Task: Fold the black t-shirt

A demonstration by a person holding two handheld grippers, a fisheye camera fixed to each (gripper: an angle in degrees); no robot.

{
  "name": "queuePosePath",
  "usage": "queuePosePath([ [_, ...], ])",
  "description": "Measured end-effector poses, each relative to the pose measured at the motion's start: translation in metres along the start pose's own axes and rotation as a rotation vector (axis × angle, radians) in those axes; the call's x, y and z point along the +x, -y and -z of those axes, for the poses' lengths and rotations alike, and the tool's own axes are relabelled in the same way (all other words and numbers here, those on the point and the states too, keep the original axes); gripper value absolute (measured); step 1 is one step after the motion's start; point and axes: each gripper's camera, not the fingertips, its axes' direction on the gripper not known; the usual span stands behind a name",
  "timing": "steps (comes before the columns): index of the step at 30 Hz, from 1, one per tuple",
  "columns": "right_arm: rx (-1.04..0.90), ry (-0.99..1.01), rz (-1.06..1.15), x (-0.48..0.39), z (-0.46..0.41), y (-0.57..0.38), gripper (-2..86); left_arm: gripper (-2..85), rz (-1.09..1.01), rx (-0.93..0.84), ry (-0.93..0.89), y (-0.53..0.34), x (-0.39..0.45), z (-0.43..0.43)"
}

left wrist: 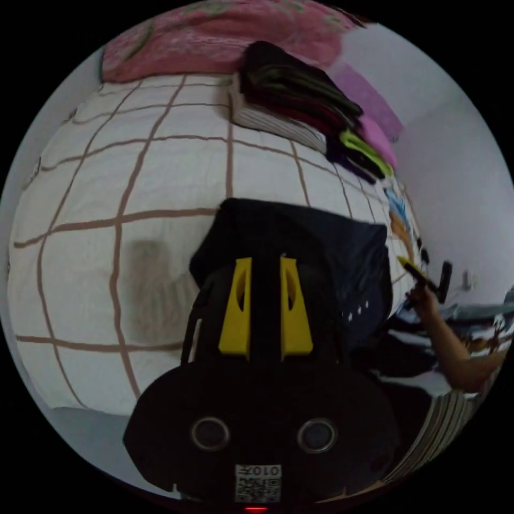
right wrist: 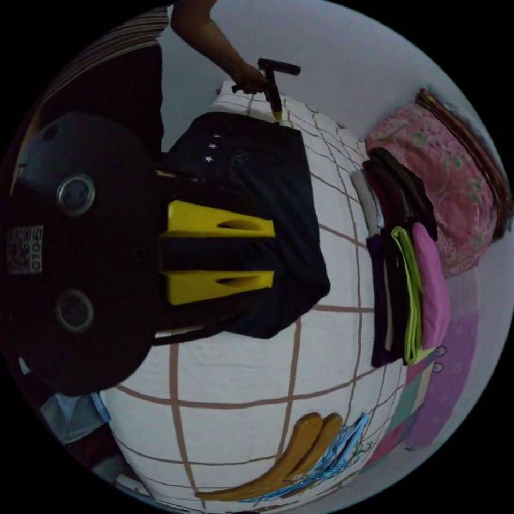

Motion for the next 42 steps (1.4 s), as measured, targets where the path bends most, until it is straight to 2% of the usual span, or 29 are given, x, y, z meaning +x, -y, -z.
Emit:
queuePosePath([
  [6, -0.131, 0.002, 0.021, 0.04, -0.012, 0.027, 7.4, 4.8, 0.033, -0.058, -0.089, 0.035, -0.038, -0.007],
  [11, -0.228, -0.078, 0.073, 0.055, -0.012, 0.032, 5.6, 2.0, -0.001, -0.089, -0.034, 0.052, -0.05, -0.007],
  [17, -0.237, 0.011, -0.018, 0.089, 0.034, 0.024, 5.2, 0.6, -0.038, -0.099, 0.027, 0.072, -0.066, -0.001],
  [21, -0.232, 0.036, 0.013, 0.112, 0.044, 0.026, 6.3, 1.1, -0.043, -0.108, -0.02, 0.082, -0.081, 0.002],
  [24, -0.149, 0.003, 0.02, 0.127, 0.066, 0.04, 7.8, 2.6, -0.034, -0.088, -0.031, 0.086, -0.093, 0.012],
  [30, -0.065, 0.115, -0.067, 0.165, 0.083, 0.085, 8.9, 5.4, 0.019, -0.041, -0.074, 0.104, -0.119, 0.03],
  [37, -0.155, 0.154, -0.089, 0.187, 0.063, 0.119, 9.8, 4.9, 0.046, -0.083, -0.091, 0.129, -0.126, 0.019],
  [42, -0.187, 0.168, -0.101, 0.201, 0.062, 0.124, 8.6, 3.3, 0.071, -0.076, -0.187, 0.139, -0.135, 0.012],
])
